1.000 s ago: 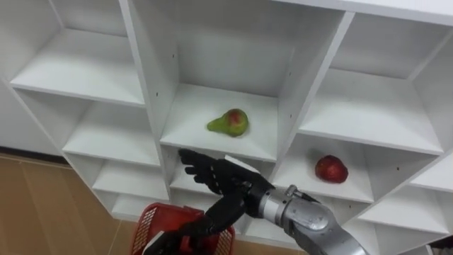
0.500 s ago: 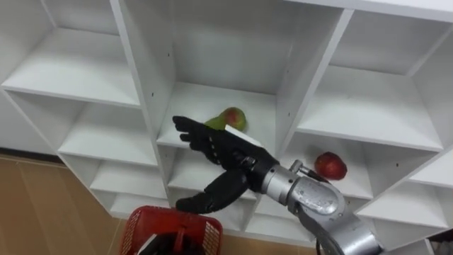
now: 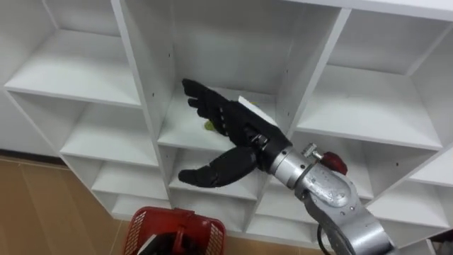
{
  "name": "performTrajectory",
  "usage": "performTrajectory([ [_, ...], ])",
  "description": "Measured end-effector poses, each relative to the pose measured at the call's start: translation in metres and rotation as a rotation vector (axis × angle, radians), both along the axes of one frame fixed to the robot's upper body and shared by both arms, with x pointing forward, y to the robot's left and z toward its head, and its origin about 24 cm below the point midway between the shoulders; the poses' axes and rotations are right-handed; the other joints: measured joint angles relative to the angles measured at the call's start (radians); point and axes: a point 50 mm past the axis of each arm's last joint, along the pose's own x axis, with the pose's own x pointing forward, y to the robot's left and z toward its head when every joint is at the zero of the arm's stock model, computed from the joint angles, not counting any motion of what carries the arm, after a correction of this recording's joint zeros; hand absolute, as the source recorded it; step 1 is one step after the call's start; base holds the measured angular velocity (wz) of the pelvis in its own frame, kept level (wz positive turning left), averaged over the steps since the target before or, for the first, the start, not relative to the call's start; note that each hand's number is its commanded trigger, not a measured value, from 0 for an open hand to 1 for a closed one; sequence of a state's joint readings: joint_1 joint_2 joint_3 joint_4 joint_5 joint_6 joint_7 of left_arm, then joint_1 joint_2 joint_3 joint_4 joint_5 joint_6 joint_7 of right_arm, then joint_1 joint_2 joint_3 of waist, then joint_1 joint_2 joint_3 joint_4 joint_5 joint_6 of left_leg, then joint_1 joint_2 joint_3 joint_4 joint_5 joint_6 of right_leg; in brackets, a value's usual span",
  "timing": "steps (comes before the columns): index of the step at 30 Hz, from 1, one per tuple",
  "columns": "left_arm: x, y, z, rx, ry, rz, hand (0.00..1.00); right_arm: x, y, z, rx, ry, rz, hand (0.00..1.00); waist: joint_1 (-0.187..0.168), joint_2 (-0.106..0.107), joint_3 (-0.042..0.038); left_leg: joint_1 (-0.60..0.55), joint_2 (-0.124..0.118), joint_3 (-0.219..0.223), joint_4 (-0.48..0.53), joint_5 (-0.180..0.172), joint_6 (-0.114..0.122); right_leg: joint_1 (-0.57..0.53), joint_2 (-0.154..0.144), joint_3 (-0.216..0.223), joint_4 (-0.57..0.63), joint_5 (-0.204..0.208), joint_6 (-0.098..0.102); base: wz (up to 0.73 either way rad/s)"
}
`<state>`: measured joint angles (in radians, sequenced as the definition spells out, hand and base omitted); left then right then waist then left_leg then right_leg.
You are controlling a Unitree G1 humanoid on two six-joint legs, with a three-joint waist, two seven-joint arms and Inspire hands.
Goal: Collect fruits from the closet
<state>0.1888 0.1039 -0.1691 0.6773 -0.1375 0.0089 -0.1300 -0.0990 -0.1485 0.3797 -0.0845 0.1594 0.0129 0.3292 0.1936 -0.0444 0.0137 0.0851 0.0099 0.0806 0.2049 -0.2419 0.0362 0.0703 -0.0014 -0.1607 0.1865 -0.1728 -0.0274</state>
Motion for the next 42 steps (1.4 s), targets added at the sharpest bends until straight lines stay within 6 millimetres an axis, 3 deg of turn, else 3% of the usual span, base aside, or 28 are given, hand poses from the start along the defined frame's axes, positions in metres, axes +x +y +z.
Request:
performTrajectory([
  [5,0.000,0.002,0.000,0.004,-0.008,0.012,1.00,0.001,-0.002,0.009,-0.022,-0.073,-0.050,0.00,-0.006,0.006,0.0038,0.029,0.001,0.005,-0.011,0.000,0.000,0.015,0.004,0.015,-0.001,0.000,0.000,-0.05],
  [25,-0.002,-0.001,-0.001,0.000,-0.003,-0.016,1.00,0.005,-0.009,0.016,-0.238,-0.283,-0.276,0.00,-0.019,0.003,-0.0020,0.031,0.001,0.008,-0.006,0.000,0.000,0.016,0.004,0.021,-0.001,0.000,0.000,-0.01],
  [31,-0.011,0.004,-0.006,0.020,0.032,0.000,1.00,0.006,-0.010,0.012,-0.248,-0.278,-0.303,0.00,-0.019,-0.023,-0.0041,0.030,0.001,-0.003,-0.007,0.001,-0.001,0.025,0.003,0.006,0.000,0.000,0.000,0.06],
  [33,-0.011,0.007,-0.006,0.031,0.034,0.005,1.00,0.006,-0.009,0.006,-0.270,-0.273,-0.316,0.00,-0.005,-0.036,0.0005,0.029,0.002,-0.004,-0.013,0.001,-0.002,0.024,0.004,-0.006,0.000,0.001,-0.001,0.02],
  [38,-0.010,0.010,-0.005,0.061,0.027,-0.007,1.00,0.005,-0.004,-0.005,-0.301,-0.257,-0.315,0.00,0.013,-0.058,-0.0062,-0.005,-0.003,-0.023,-0.007,0.003,-0.003,0.001,0.006,-0.020,-0.001,0.003,-0.003,0.08],
  [41,-0.005,0.010,-0.004,0.065,0.015,-0.006,1.00,0.011,-0.006,-0.019,-0.346,-0.229,-0.342,0.00,0.036,-0.072,-0.0059,-0.029,-0.005,-0.032,0.003,0.005,-0.001,-0.020,0.004,-0.023,-0.001,0.003,-0.002,0.12],
  [42,-0.003,0.012,-0.003,0.070,0.010,0.003,1.00,0.016,-0.007,-0.020,-0.361,-0.229,-0.353,0.00,0.040,-0.078,0.0006,-0.047,-0.006,-0.039,0.012,0.006,-0.001,-0.031,0.002,-0.033,-0.001,0.003,-0.002,0.10],
])
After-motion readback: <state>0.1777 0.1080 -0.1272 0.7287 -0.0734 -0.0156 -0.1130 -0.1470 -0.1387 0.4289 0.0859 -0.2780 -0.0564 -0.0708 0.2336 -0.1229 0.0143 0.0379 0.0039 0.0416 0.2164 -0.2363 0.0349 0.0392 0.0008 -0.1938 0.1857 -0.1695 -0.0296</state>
